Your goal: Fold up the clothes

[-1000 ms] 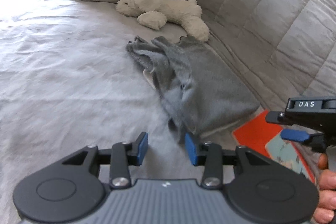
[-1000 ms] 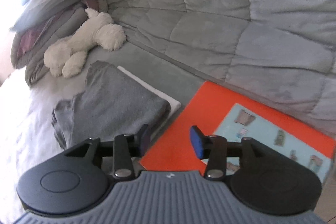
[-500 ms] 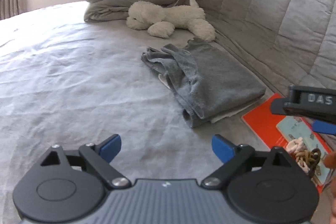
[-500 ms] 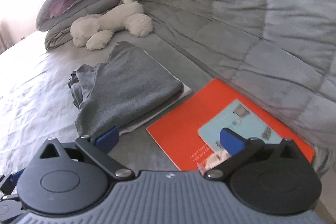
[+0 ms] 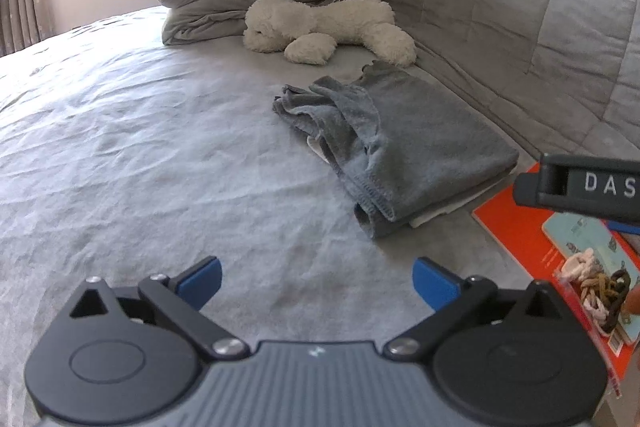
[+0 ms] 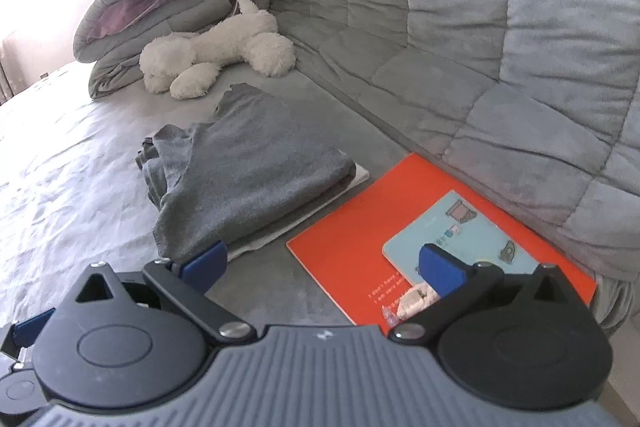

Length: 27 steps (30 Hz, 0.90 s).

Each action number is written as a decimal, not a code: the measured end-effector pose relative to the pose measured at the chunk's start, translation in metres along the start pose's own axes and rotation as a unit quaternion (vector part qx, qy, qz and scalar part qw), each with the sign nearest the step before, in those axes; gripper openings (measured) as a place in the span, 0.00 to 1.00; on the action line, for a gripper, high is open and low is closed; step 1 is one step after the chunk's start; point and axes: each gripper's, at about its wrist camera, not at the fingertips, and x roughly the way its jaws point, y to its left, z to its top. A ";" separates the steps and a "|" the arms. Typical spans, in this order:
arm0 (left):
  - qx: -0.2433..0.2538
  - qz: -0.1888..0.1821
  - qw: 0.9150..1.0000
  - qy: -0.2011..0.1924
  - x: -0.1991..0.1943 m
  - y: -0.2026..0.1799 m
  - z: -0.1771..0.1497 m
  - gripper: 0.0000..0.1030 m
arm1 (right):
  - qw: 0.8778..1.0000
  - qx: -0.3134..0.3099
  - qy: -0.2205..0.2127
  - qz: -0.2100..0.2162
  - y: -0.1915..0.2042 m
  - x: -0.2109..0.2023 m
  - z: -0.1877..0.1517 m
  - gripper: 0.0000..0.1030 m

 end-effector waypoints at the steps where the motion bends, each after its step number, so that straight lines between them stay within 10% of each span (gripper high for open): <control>1: 0.001 0.001 1.000 0.000 0.001 0.000 0.000 0.99 | 1.000 -0.003 0.000 0.001 0.001 0.000 0.000 1.00; 27: 0.001 0.011 1.000 0.008 0.007 0.006 0.005 0.99 | 0.999 -0.034 -0.001 -0.004 0.016 0.007 0.003 1.00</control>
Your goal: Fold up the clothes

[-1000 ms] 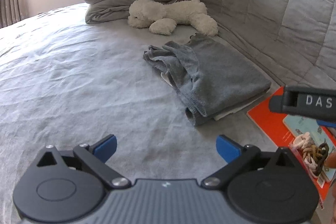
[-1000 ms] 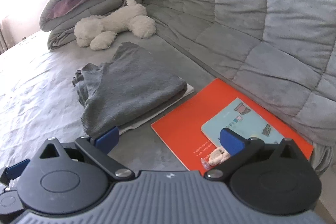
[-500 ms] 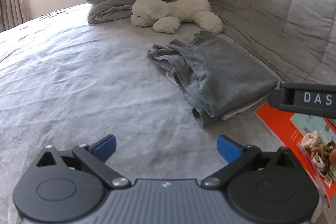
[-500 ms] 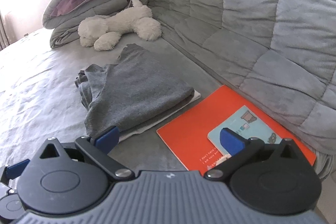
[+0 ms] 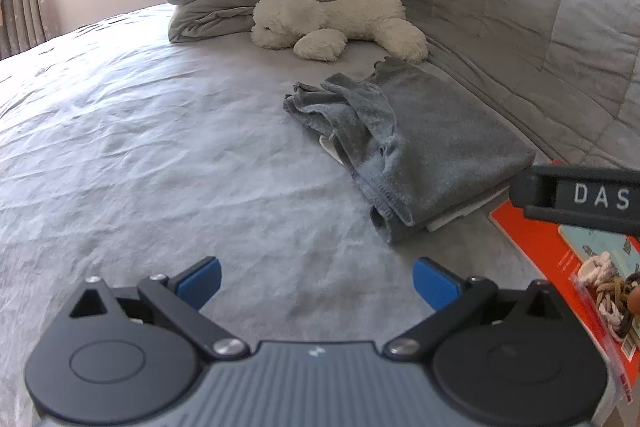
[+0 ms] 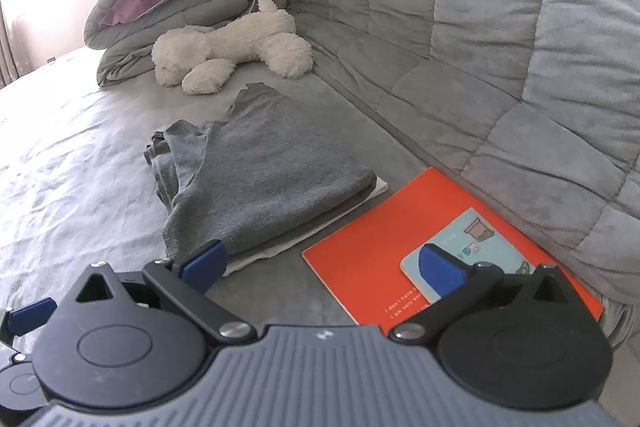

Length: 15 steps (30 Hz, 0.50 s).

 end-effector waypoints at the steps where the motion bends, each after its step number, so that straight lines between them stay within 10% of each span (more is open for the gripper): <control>1: -0.001 0.000 1.000 0.000 0.000 0.000 0.000 0.99 | 1.000 -0.002 0.000 0.000 0.000 0.000 0.000 1.00; 15: 0.003 0.001 1.000 0.003 0.004 -0.002 0.000 0.99 | 1.000 -0.005 0.002 0.002 0.002 0.002 0.001 1.00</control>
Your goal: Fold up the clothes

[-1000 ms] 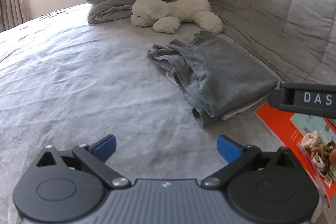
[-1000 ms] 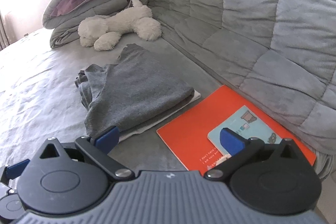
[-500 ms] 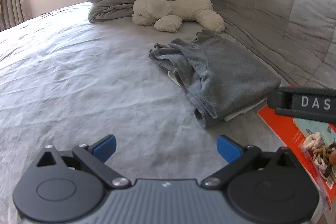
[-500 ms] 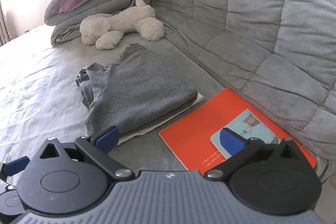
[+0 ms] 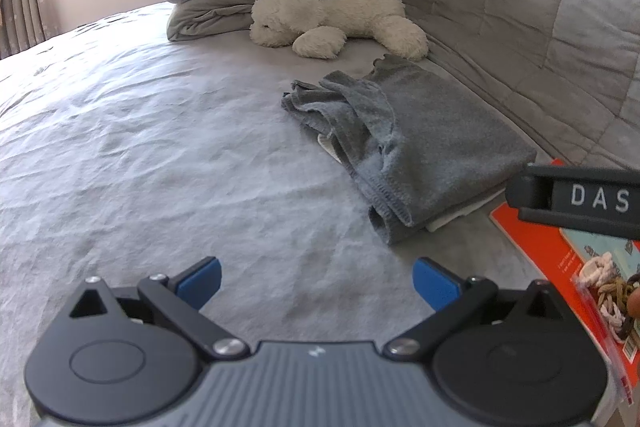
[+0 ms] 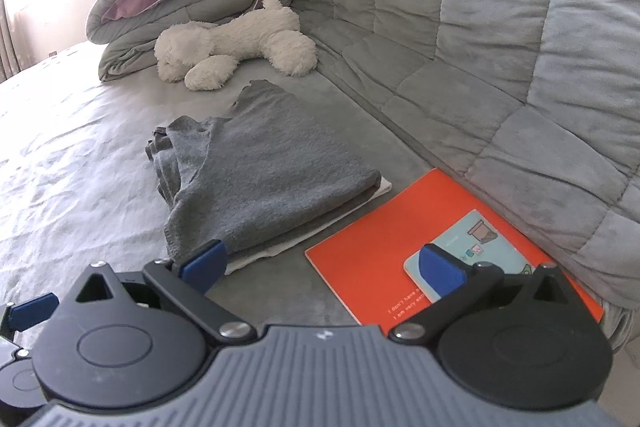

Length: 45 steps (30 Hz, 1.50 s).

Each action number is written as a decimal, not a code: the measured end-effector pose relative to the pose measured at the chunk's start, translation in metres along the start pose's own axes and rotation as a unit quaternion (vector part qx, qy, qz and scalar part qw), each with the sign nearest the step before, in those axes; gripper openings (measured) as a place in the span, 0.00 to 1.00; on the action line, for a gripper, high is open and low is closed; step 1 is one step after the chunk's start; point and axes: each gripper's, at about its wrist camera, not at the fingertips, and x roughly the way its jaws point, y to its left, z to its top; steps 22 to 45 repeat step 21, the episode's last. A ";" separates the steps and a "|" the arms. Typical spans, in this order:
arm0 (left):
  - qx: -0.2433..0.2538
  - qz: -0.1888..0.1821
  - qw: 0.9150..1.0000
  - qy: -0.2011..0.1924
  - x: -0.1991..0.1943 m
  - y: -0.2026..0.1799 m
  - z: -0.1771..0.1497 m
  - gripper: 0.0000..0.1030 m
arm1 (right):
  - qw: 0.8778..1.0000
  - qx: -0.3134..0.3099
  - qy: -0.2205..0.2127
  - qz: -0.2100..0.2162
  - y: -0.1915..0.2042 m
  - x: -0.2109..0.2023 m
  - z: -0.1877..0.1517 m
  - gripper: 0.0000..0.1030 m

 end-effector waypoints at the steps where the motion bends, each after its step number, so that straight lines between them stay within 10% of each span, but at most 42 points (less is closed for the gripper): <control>1: 0.001 0.001 1.000 0.000 0.000 0.000 0.000 0.99 | 1.000 -0.001 0.000 0.000 0.000 0.000 0.000 1.00; 45: 0.016 0.005 1.000 -0.007 0.000 -0.009 0.000 0.99 | 1.000 -0.009 -0.001 0.003 0.000 0.003 -0.001 1.00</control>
